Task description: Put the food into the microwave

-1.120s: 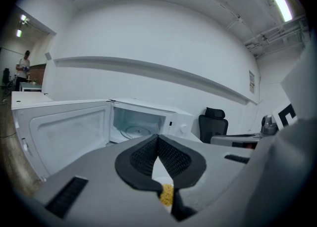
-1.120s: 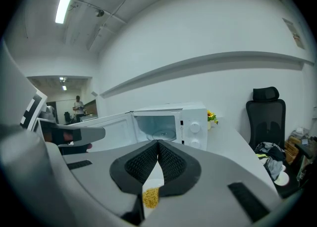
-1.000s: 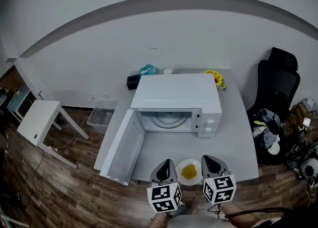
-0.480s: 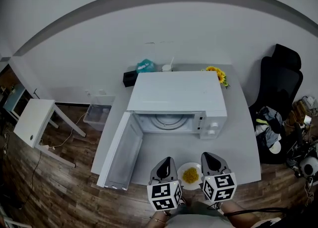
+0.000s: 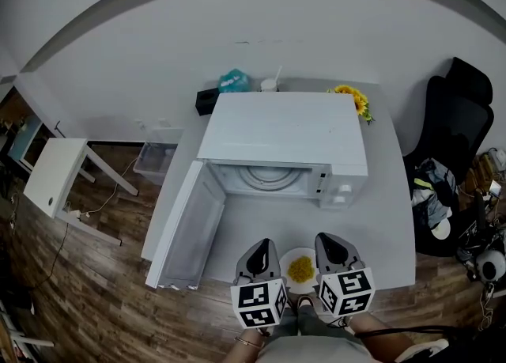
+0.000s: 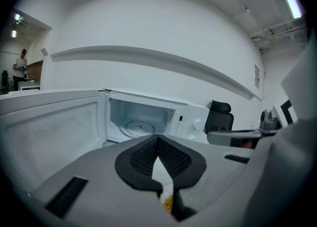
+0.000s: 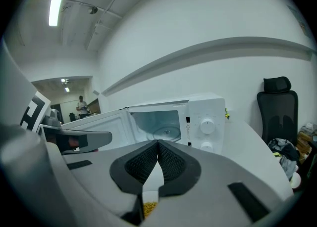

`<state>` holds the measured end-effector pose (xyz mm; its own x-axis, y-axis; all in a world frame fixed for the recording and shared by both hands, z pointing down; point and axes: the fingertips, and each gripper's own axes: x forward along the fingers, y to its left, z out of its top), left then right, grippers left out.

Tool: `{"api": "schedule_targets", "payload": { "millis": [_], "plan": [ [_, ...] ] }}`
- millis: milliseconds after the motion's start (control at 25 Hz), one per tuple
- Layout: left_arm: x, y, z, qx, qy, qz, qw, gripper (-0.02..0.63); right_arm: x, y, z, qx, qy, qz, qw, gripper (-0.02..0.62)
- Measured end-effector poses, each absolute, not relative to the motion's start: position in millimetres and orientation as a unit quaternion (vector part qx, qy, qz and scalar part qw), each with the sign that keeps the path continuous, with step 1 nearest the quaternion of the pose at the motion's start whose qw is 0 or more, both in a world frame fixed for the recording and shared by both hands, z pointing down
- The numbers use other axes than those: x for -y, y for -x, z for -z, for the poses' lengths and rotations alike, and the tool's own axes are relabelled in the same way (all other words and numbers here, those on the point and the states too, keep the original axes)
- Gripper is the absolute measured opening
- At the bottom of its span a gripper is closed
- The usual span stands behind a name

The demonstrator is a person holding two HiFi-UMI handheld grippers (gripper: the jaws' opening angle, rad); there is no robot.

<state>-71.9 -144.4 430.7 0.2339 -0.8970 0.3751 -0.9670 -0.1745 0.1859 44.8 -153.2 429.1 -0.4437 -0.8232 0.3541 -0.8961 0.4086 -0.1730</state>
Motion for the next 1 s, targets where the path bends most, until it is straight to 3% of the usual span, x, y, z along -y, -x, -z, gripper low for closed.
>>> {"api": "schedule_targets", "payload": {
  "millis": [560, 720, 1000],
  "plan": [
    [131.7, 57.5, -469.2, 0.603, -0.755, -0.103, 0.237, 0.006, 147.8, -50.3, -461.7, 0.83, -0.507, -0.197, 0.121, 0.02],
    [127.9, 53.2, -488.0, 0.589, -0.756, -0.101, 0.268, 0.106, 144.6, -51.1, -481.4, 0.826, -0.502, -0.219, 0.134, 0.054],
    [112.9, 56.6, -541.0, 0.589, -0.734, -0.131, 0.313, 0.109, 130.4, -68.6, -532.3, 0.802, -0.513, -0.259, 0.166, 0.057]
  ]
}}
